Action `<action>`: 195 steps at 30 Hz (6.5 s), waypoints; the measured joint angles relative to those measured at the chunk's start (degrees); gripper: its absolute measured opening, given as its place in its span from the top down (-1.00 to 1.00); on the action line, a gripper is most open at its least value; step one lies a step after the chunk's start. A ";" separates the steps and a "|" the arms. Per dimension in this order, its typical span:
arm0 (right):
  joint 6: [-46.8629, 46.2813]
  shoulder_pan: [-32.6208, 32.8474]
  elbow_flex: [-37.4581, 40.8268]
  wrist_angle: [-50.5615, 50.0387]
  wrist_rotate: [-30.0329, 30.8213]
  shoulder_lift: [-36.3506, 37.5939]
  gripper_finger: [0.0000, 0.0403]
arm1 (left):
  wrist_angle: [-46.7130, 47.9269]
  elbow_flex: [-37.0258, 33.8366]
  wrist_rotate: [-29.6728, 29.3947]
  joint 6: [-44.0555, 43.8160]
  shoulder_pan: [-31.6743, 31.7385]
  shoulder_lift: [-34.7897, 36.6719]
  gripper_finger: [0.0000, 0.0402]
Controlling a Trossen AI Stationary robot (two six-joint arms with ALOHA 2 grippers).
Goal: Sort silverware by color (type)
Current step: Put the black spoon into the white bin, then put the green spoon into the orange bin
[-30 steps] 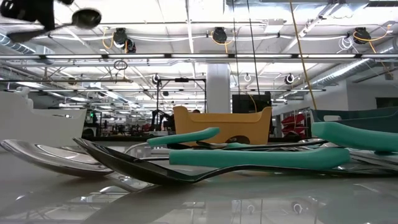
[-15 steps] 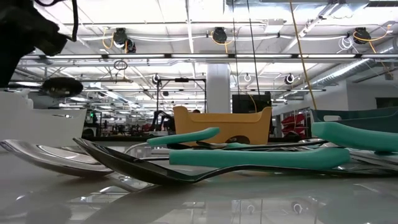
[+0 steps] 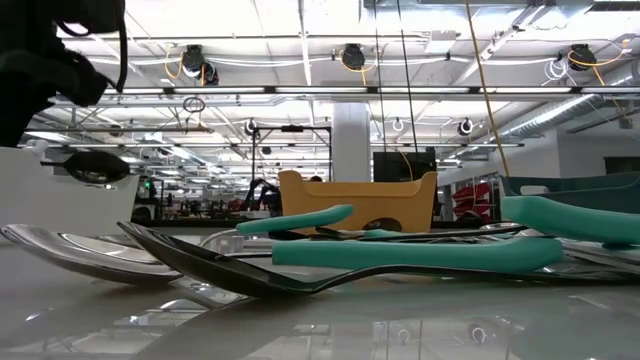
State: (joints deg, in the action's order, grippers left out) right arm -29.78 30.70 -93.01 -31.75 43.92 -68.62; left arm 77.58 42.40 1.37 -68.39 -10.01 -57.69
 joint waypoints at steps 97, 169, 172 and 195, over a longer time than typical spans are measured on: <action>-19.19 14.03 -0.02 -40.76 -28.98 4.08 0.15 | 0.37 74.12 0.82 12.60 -3.50 -73.19 -0.35; -29.35 13.92 -0.02 -37.93 -25.92 1.66 0.15 | -7.05 65.76 -3.94 14.29 -6.35 -75.37 0.85; -29.35 13.92 -0.02 -37.40 -25.90 1.66 0.15 | -5.40 67.38 -6.47 14.95 -6.75 -75.66 0.85; -21.10 13.92 -0.02 -32.37 -21.71 -3.74 0.13 | 6.00 92.54 -13.78 26.10 -9.23 -74.94 0.85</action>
State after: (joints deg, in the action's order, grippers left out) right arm -50.88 44.62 -93.03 -64.12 22.21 -72.35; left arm 83.58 134.94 -12.41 -42.29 -19.24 -132.64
